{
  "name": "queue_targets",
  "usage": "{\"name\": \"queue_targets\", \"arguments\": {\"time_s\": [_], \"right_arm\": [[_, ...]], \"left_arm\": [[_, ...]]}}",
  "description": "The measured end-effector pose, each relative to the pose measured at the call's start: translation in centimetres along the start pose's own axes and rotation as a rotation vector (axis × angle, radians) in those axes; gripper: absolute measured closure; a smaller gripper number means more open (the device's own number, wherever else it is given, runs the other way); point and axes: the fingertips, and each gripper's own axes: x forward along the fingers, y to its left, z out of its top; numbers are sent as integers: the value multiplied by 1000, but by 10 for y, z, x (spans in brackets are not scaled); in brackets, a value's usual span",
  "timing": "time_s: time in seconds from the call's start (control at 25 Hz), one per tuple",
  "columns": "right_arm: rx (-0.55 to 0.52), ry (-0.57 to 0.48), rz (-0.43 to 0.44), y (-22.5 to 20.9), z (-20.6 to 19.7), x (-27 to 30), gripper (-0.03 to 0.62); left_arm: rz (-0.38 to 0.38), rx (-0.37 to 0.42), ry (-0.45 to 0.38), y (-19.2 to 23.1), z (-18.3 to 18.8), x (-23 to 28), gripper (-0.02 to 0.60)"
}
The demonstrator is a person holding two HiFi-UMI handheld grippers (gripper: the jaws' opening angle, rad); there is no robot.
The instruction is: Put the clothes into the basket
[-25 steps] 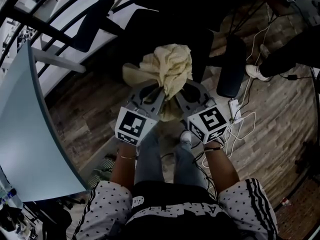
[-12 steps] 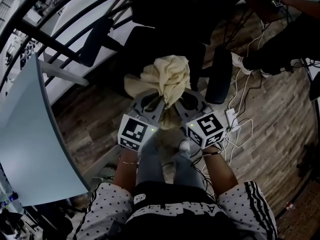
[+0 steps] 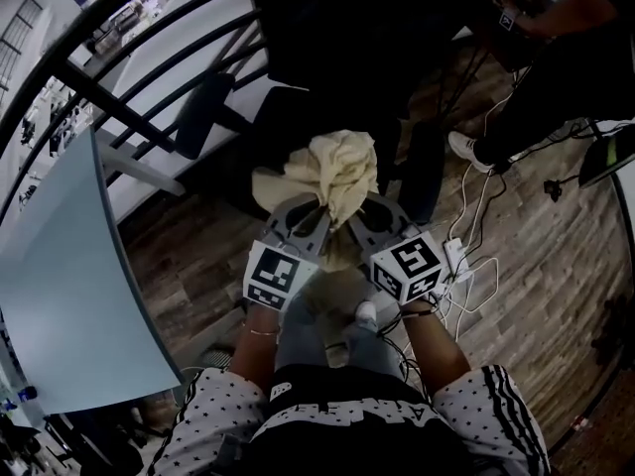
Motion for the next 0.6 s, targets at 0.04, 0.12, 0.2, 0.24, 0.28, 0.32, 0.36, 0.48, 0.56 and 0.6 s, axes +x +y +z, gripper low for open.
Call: {"name": "queue_targets", "arguments": {"time_s": [0.04,0.12,0.2,0.24,0.28,0.32,0.36,0.48,0.56,0.6], "right_arm": [[-5,-5,1,1,4,-2,549],[-13,-16,2,2,12,-4,549],[-16,-24,2,4,18,-8,549],[-16,-26,2,6,20,-10,549],[-16,-28,4,7,22,-12,549],[-17,-30,6,9,24,-15,549],[-19,-32,10,10,27,-16,549],[-34,-41,25,15,35,-19,549],[-46,-46,35,17,41,-22,549],[-51,-49,39,18,45,-23,549]], "left_arm": [[2,2,-6,-1,4,-1,557],[5,8,-15,-1,12,-3,557],[5,11,-21,-3,18,-6,557],[4,10,-22,-4,21,-8,557],[4,10,-24,-6,23,-9,557],[5,9,-25,-8,26,-11,557],[8,10,-26,-9,28,-13,557],[17,14,-31,-10,37,-19,557],[23,11,-37,-11,43,-22,557],[28,11,-40,-11,46,-23,557]]}}
